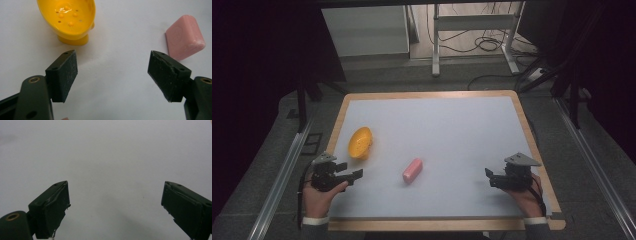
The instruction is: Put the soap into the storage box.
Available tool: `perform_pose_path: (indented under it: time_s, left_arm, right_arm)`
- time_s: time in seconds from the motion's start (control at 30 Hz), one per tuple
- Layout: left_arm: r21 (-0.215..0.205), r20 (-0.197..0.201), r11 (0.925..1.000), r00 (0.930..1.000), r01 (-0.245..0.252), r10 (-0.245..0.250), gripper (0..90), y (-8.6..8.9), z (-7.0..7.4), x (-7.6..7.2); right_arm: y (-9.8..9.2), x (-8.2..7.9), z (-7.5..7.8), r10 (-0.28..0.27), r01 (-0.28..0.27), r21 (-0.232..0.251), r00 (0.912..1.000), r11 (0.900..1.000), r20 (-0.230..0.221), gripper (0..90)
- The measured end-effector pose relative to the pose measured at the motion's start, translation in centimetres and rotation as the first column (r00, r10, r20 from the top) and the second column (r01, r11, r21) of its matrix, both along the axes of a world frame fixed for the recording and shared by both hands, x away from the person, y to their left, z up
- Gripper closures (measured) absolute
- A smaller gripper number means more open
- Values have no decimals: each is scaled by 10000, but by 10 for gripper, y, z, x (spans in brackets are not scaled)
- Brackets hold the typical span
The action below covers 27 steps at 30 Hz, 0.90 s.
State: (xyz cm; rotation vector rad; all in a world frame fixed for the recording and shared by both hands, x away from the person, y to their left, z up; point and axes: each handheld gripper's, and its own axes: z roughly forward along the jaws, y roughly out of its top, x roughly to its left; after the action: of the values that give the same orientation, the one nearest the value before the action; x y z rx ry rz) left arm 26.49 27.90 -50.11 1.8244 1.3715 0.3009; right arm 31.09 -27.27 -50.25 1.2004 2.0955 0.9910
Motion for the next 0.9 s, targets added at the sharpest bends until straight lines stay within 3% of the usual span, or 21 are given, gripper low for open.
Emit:
perform_pose_path:
  time_s: [0.2,0.53,0.9]
  left_arm:
    - [1,-171,9999,9998,115,-115,251,-1,-1,1]
    - [45,0,10000,10000,-45,45,254,0,5,-5]
    - [32,86,9996,9996,-267,267,259,-3,10,-6]
  right_arm:
    - [1,0,0,96,-97,-144,9999,9998,-47,83]
    - [2,-3,0,229,-228,-476,9997,9986,-3,83]
    - [0,-5,6,158,-158,-360,9999,9992,-12,83]
